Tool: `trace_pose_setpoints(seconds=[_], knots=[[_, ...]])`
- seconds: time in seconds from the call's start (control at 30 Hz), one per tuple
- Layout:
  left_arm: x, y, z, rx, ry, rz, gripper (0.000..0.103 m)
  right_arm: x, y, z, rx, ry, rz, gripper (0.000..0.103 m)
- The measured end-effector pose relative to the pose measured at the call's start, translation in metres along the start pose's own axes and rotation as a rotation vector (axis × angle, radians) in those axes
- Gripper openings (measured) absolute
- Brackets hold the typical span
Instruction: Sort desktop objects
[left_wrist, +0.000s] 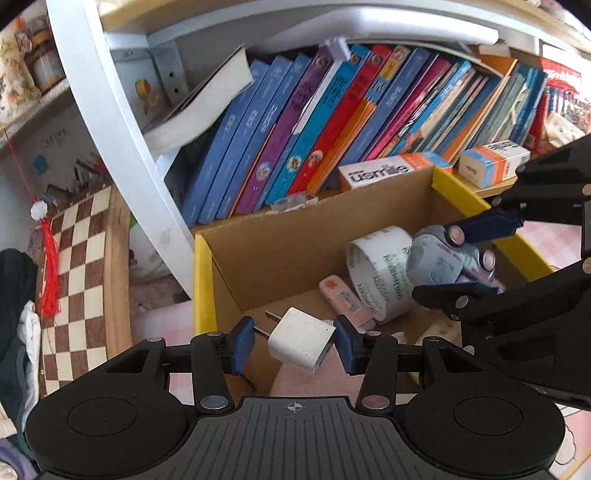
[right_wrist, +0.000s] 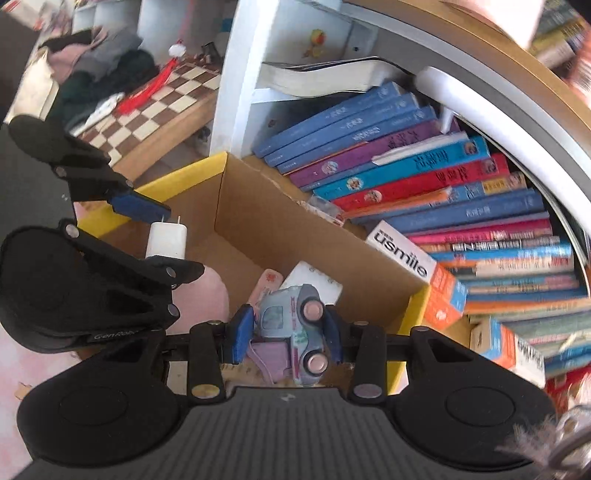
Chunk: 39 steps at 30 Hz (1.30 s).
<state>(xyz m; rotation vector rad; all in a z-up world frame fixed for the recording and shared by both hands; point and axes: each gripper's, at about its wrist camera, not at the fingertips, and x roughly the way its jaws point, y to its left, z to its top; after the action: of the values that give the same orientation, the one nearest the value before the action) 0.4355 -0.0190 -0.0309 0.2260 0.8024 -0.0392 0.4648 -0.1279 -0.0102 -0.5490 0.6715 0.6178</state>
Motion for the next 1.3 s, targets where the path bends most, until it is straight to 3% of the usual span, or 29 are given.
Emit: trace_pose_setpoints(seconds=[0.33,0.43,0.57,0.73,0.9,1.07,1.2,1.3], knots=[[0.016,0.007,-0.003,-0.036,0.019,-0.003,0.045,0.022,0.01,0.005,-0.17,-0.038,-0.022,0.041],[0.016,0.003,-0.001,-0.01,0.03,0.019,0.047,0.028,0.002,0.007,-0.134,-0.015,-0.014,0.052],[0.014,-0.001,-0.001,0.024,0.027,0.03,0.056,0.031,-0.009,0.002,-0.055,0.015,-0.015,0.072],[0.008,-0.004,-0.002,0.045,0.011,0.043,0.069,0.023,-0.015,-0.008,0.0,0.02,-0.002,0.078],[-0.01,-0.005,-0.004,0.033,-0.034,0.055,0.077,0.005,-0.018,-0.013,0.051,0.002,-0.015,0.082],[-0.035,-0.005,-0.006,0.015,-0.108,0.098,0.091,-0.023,-0.018,-0.016,0.113,-0.043,-0.049,0.085],[-0.061,-0.007,-0.009,0.028,-0.2,0.167,0.095,-0.045,-0.018,-0.018,0.188,-0.066,-0.08,0.085],[-0.085,-0.006,-0.012,0.014,-0.244,0.16,0.096,-0.065,-0.014,-0.021,0.242,-0.086,-0.096,0.086]])
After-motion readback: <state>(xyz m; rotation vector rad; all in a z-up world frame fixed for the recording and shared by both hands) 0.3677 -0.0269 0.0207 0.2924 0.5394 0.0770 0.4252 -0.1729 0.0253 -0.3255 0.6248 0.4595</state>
